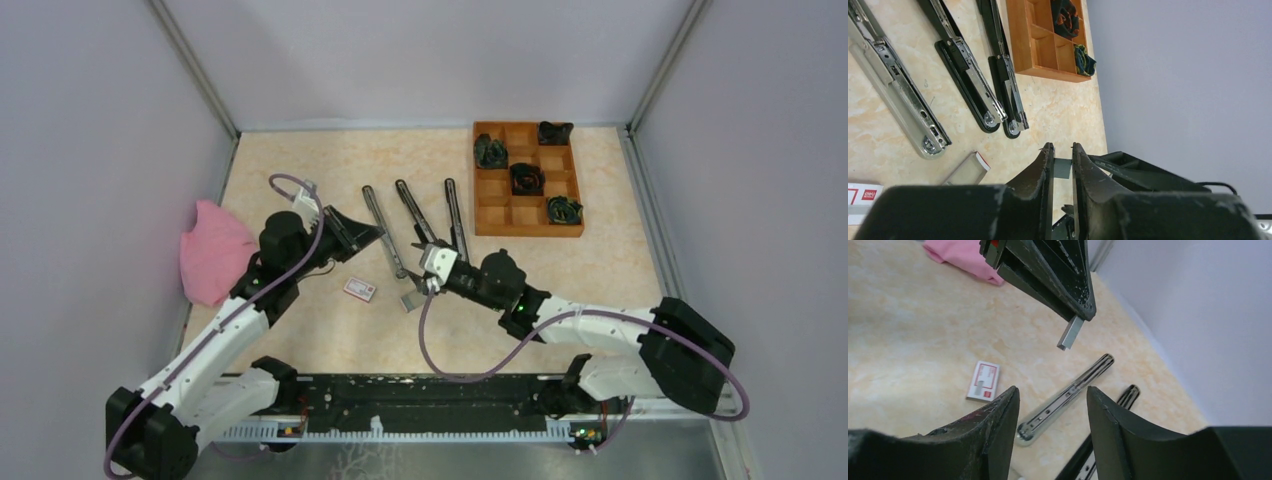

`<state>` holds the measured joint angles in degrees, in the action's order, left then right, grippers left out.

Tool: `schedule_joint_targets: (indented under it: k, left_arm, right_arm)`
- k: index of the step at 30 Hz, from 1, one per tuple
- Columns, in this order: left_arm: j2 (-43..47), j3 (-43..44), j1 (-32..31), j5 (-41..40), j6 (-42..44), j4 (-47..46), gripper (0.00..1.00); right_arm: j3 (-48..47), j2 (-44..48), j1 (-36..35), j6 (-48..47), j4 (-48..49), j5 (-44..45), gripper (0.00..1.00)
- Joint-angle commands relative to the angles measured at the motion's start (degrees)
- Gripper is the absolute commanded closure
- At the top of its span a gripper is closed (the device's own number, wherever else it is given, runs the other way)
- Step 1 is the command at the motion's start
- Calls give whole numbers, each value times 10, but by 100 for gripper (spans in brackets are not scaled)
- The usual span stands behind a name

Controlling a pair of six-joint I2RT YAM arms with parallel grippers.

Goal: Load the staples into the stapler

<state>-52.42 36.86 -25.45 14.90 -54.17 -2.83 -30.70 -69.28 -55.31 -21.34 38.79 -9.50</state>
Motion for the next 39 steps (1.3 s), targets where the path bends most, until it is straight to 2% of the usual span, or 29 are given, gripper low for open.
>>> schedule_joint_targets:
  k: [1, 13, 39]
  left_arm:
    - [0, 21, -13, -47, -38, 8, 82]
    - [-5, 24, -26, -83, -84, 21, 81]
    - [-12, 22, -33, -78, -106, 13, 81]
  right_arm:
    - [19, -38, -31, -176, 177, 75, 48]
    - [23, -167, -73, -312, 426, 136, 50]
    - [-42, -297, -96, -384, 451, 201, 61]
